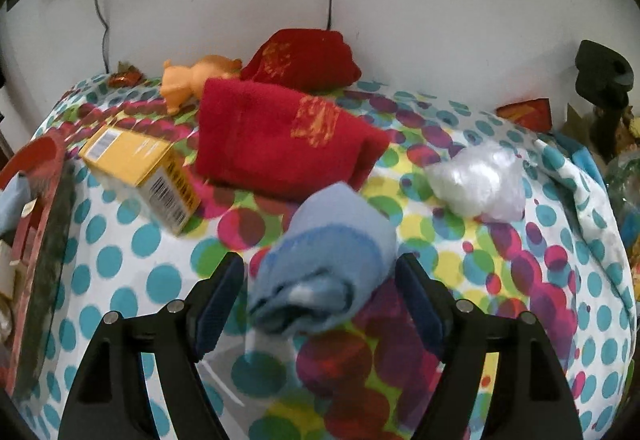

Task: Organize objects
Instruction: 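Grasp the folded blue sock on the sheet with the right gripper, then move the left gripper toward the yellow box on the sheet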

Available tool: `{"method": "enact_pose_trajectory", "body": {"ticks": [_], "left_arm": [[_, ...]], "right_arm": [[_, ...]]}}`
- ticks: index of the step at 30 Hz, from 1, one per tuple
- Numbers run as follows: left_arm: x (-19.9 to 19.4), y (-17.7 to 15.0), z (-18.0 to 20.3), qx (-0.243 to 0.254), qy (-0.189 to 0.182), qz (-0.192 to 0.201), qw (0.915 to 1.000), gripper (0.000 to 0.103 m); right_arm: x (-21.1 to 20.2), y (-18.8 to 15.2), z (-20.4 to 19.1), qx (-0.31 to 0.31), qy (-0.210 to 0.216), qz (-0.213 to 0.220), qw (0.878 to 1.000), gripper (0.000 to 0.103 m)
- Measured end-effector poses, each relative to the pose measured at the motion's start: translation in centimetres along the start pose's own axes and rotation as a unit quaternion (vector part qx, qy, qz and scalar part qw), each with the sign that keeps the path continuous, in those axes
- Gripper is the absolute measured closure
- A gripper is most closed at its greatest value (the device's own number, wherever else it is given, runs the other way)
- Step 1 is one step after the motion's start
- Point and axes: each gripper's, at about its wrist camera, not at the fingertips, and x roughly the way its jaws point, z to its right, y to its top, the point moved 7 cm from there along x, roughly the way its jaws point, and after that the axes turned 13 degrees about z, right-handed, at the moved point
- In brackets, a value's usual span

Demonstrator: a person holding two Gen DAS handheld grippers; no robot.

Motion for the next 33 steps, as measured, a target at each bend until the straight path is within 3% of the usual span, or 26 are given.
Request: {"method": "enact_pose_trajectory", "body": {"ticks": [4, 12, 20, 27, 29, 33], "left_arm": [[0.1, 0.9, 1.6, 0.021, -0.002, 0.010, 0.9997, 0.047], [0.8, 2.9, 5.9, 0.042, -0.038, 0.008, 0.9984, 0.047], [1.6, 4.9, 11.4, 0.060, -0.077, 0.003, 0.9953, 0.047], [2.3, 5.6, 16.4, 0.073, -0.110, -0.004, 0.9912, 0.047], [2.6, 5.7, 17.8, 0.082, -0.119, -0.008, 0.9894, 0.047], [3.6, 6.1, 19.3, 0.081, -0.122, -0.022, 0.9889, 0.047]], "right_arm": [[0.3, 0.2, 0.4, 0.010, 0.009, -0.002, 1.000, 0.028], [-0.4, 0.0, 1.0, -0.018, 0.023, 0.008, 1.000, 0.061], [-2.5, -1.1, 3.7, -0.018, 0.030, 0.018, 0.999, 0.063], [-4.2, -2.6, 9.3, -0.011, -0.006, 0.022, 1.000, 0.063], [-4.2, -3.2, 11.3, 0.025, 0.004, 0.013, 1.000, 0.063], [-4.3, -3.5, 13.2, 0.034, -0.004, 0.011, 0.999, 0.063]]}}
